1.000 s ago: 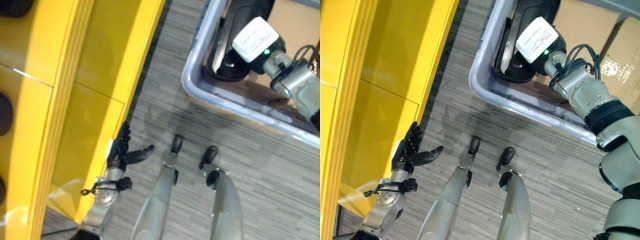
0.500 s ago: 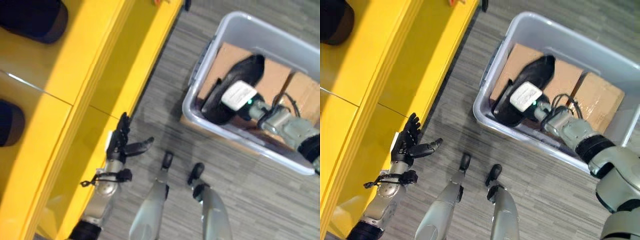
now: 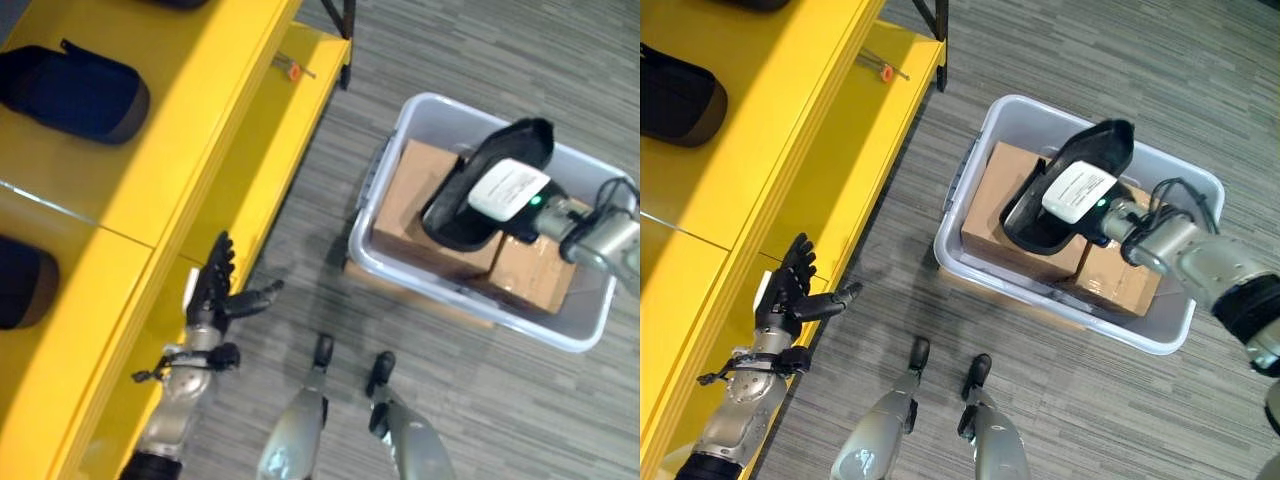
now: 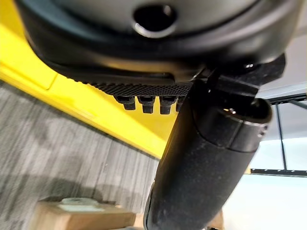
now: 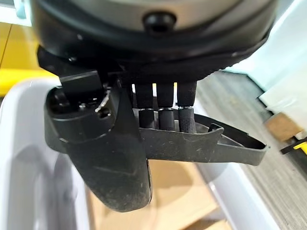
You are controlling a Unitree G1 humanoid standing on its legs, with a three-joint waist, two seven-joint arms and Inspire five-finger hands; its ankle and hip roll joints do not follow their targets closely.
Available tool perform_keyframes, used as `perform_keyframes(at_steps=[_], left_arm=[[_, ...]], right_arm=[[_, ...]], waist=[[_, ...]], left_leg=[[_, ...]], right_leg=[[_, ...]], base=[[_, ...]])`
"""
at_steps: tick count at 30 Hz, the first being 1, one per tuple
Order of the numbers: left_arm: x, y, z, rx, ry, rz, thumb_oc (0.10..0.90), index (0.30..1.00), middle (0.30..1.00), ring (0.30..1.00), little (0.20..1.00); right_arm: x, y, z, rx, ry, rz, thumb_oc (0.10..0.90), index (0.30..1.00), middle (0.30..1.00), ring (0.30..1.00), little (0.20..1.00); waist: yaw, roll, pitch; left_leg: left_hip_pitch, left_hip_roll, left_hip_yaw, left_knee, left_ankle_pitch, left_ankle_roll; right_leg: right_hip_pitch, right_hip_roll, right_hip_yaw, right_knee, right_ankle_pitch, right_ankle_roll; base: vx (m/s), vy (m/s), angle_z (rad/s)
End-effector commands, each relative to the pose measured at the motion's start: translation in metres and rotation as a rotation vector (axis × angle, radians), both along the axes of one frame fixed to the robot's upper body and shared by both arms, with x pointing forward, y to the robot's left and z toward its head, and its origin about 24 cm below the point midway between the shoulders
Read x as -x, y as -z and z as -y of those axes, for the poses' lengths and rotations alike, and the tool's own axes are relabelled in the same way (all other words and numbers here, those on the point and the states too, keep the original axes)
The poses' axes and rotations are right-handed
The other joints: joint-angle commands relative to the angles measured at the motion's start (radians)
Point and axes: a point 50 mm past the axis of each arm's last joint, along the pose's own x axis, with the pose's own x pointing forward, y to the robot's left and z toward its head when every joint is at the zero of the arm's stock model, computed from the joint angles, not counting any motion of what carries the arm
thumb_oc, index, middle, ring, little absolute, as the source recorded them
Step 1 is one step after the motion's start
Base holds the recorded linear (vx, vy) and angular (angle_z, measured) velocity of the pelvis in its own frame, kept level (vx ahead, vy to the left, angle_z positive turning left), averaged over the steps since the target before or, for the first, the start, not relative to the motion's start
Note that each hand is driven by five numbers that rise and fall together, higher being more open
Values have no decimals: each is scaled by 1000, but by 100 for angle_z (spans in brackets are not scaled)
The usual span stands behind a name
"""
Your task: Move parts from the plastic box to the shelf.
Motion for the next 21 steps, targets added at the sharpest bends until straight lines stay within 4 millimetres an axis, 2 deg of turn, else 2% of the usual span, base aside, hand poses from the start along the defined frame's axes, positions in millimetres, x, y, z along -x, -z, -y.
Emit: perform_keyframes(at_steps=[1,3,6,7,8,13,15,17,18,21], left_arm=[[6,-18,8,-108,106,92,900,1000,1000,1000,1000],[10,-16,4,-117,99,75,900,1000,1000,1000,1000],[11,-16,2,-136,100,71,900,1000,1000,1000,1000],[13,-14,0,-150,93,61,900,1000,1000,1000,1000],[13,-15,0,-156,99,60,900,1000,1000,1000,1000],[12,-19,4,-199,120,82,900,1000,1000,1000,1000],[8,-28,11,-275,145,122,900,1000,1000,1000,1000],[6,-31,13,-300,155,141,900,1000,1000,1000,1000],[0,-42,19,-381,170,191,900,1000,1000,1000,1000],[-5,-52,25,-464,177,245,900,1000,1000,1000,1000]], right_arm=[[12,-25,7,-129,-9,85,400,300,300,300,300],[20,-22,4,-188,-35,70,400,300,300,300,300],[27,-20,4,-240,-49,70,400,300,300,300,300],[32,-19,-1,-303,-77,56,400,300,300,300,300],[34,-18,1,-308,-70,55,400,300,300,300,300],[40,-16,-8,-451,-123,53,400,300,300,300,300],[41,-14,-19,-609,-182,36,400,300,300,300,300],[41,-13,-23,-644,-195,16,400,300,300,300,300],[39,-9,-32,-714,-231,-1,400,300,300,300,300],[38,-7,-41,-763,-264,-21,400,300,300,300,300]], waist=[[-28,-30,-189],[-51,-34,-237],[-58,-45,-267],[-76,-46,-301],[-68,-51,-302],[-86,-58,-356],[-98,-61,-397],[-99,-62,-404],[-108,-63,-419],[-114,-64,-434]], left_leg=[[69,57,-25,-79,-41,-59],[96,61,-14,-80,-53,-56],[120,66,-2,-80,-64,-55],[134,70,13,-80,-72,-55],[135,70,15,-80,-73,-55],[167,76,54,-80,-90,-52],[201,82,89,-80,-104,-50],[211,84,98,-80,-108,-50],[225,88,116,-80,-114,-49],[238,92,130,-80,-121,-50]], right_leg=[[1,-53,9,87,-102,80],[33,-49,21,60,-93,85],[59,-43,36,34,-81,91],[75,-39,50,12,-71,95],[77,-38,51,8,-69,95],[103,-29,102,-34,-43,104],[124,-24,143,-53,-30,108],[127,-23,156,-54,-29,109],[134,-19,176,-58,-26,109],[141,-17,192,-62,-23,110]], base=[[116,61,-8],[146,60,-2],[70,38,-16],[77,43,-18],[62,43,-16],[26,39,-35],[54,46,-47],[25,21,-46],[12,9,-45],[27,19,-29]])
